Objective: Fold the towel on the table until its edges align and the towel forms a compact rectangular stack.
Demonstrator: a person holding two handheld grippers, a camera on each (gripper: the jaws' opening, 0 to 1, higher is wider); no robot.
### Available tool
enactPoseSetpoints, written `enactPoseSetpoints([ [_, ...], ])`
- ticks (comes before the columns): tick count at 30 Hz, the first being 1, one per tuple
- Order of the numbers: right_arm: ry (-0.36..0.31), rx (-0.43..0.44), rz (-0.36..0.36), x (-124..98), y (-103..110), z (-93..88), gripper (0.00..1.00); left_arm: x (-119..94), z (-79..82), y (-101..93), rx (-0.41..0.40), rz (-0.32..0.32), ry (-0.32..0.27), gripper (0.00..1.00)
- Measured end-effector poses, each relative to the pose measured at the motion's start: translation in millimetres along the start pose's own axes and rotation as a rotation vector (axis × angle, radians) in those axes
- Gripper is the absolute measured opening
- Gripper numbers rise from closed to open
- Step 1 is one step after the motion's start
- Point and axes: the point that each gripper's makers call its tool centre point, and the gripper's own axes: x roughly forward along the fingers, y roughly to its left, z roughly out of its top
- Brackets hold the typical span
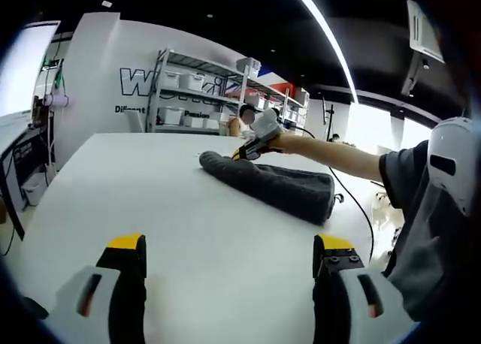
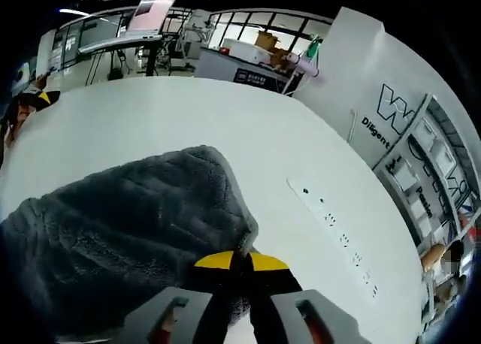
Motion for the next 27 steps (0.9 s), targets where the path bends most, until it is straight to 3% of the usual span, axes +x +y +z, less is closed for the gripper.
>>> enactPoseSetpoints([
  [5, 0.050, -0.126, -0.053, -0.5, -0.3, 2.2, 0.08, -4.3, -3.8, 2.4, -0.011, 0.012, 0.001, 0.97],
  [9, 0.066, -0.185, -0.103, -2.7, -5.9, 4.9, 0.18, -5.9, -4.2, 2.0, -0.015, 0.012, -0.004, 0.97],
  [20, 0.003, -0.076, -0.122, -12.1, -22.8, 5.0, 0.32, -8.2, -3.3, 5.2, -0.020, 0.017, -0.013, 0.97],
  [27, -0.057, 0.005, -0.113, -30.9, -31.2, 8.4, 0.43, -7.2, -1.4, 3.6, -0.015, 0.011, -0.017, 0.97],
])
